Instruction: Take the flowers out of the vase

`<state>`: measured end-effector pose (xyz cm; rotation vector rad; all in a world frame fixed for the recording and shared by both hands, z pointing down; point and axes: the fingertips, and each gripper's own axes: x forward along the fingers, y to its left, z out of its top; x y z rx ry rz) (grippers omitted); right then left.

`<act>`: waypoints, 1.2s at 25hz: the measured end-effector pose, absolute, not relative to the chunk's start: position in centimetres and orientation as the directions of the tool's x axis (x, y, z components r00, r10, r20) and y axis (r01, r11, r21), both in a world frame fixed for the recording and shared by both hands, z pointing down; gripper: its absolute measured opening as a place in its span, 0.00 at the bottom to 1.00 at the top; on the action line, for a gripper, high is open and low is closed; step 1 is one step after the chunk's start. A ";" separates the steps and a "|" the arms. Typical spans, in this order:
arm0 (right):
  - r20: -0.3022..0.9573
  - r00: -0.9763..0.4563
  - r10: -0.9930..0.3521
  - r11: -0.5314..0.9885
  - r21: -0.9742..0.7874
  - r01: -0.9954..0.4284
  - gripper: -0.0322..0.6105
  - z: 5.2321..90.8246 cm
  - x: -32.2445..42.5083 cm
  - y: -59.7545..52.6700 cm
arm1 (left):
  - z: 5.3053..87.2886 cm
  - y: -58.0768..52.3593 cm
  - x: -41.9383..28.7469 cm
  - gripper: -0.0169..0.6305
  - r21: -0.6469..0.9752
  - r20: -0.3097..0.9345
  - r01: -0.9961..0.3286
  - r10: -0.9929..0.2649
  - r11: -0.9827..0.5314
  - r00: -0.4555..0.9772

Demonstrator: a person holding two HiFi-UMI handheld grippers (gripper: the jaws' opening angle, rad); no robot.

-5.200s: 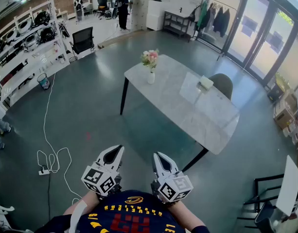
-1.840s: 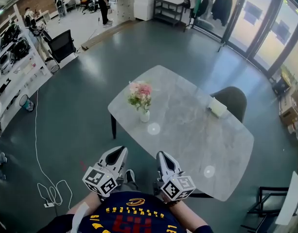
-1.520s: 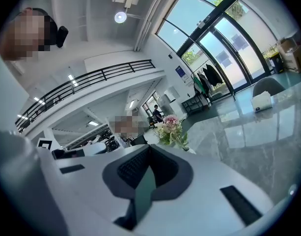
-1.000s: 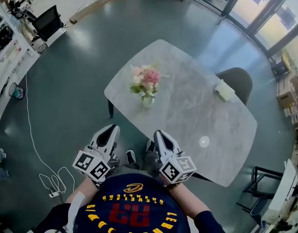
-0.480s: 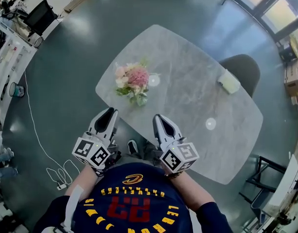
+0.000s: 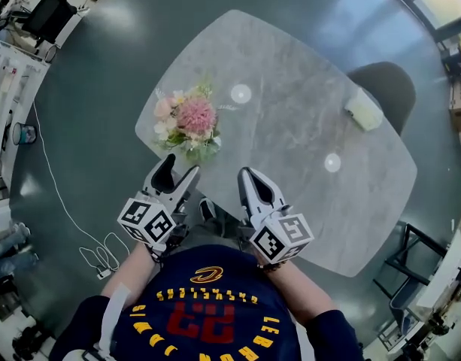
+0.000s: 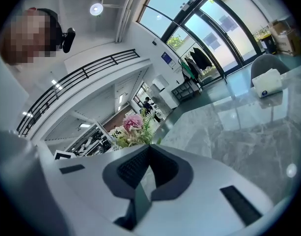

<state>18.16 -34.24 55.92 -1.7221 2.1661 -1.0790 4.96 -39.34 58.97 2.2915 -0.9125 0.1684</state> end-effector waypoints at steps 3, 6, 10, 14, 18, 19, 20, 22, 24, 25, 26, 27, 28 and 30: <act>0.302 -0.321 -0.898 0.065 -0.630 -0.774 0.06 56.8 18.1 -34.6 | 60.0 -40.1 5.4 0.55 0.547 0.349 -0.648 -0.560 -0.530 0.752; 0.324 -0.319 -0.891 0.049 -0.629 -0.776 0.06 57.4 18.3 -34.8 | 60.5 -40.9 6.1 0.55 0.561 0.352 -0.641 -0.550 -0.524 0.757; 0.337 -0.317 -0.887 0.039 -0.629 -0.777 0.06 58.1 18.7 -34.8 | 61.4 -42.0 7.1 0.55 0.571 0.363 -0.645 -0.549 -0.508 0.753; 0.358 -0.299 -0.885 0.011 -0.624 -0.781 0.06 59.0 19.5 -34.8 | 62.7 -43.1 8.0 0.55 0.581 0.381 -0.651 -0.544 -0.488 0.748; 0.370 -0.286 -0.884 -0.009 -0.624 -0.782 0.06 59.4 20.2 -34.7 | 63.0 -44.3 8.7 0.55 0.575 0.386 -0.668 -0.563 -0.473 0.731; 0.370 -0.283 -0.885 -0.012 -0.625 -0.781 0.06 59.4 20.3 -34.7 | 63.1 -44.6 8.8 0.55 0.572 0.386 -0.672 -0.569 -0.469 0.726; 0.369 -0.279 -0.886 -0.015 -0.625 -0.780 0.06 59.4 20.5 -34.7 | 63.1 -44.8 8.9 0.55 0.570 0.387 -0.676 -0.572 -0.467 0.723; 0.375 -0.270 -0.887 -0.026 -0.624 -0.781 0.06 59.4 20.9 -34.7 | 63.3 -45.1 9.2 0.55 0.567 0.391 -0.678 -0.571 -0.468 0.721; 0.380 -0.263 -0.887 -0.035 -0.623 -0.782 0.06 59.4 21.1 -34.7 | 63.6 -45.5 9.4 0.55 0.563 0.396 -0.681 -0.571 -0.468 0.719; 0.381 -0.261 -0.887 -0.038 -0.623 -0.781 0.06 59.5 21.2 -34.8 | 63.7 -45.6 9.4 0.55 0.560 0.399 -0.684 -0.571 -0.468 0.717; 0.381 -0.261 -0.887 -0.039 -0.624 -0.780 0.06 59.6 21.1 -34.8 | 63.9 -45.7 9.4 0.55 0.555 0.403 -0.687 -0.570 -0.470 0.716; 0.381 -0.260 -0.887 -0.040 -0.625 -0.779 0.06 59.6 21.1 -34.9 | 64.1 -45.8 9.4 0.54 0.546 0.409 -0.689 -0.567 -0.476 0.715; 0.379 -0.261 -0.888 -0.039 -0.627 -0.778 0.06 59.7 21.0 -34.9 | 64.2 -45.8 9.4 0.53 0.536 0.415 -0.692 -0.564 -0.483 0.714; 0.375 -0.261 -0.889 -0.037 -0.629 -0.776 0.06 59.8 21.1 -34.8 | 64.5 -45.7 9.5 0.46 0.516 0.422 -0.698 -0.562 -0.496 0.711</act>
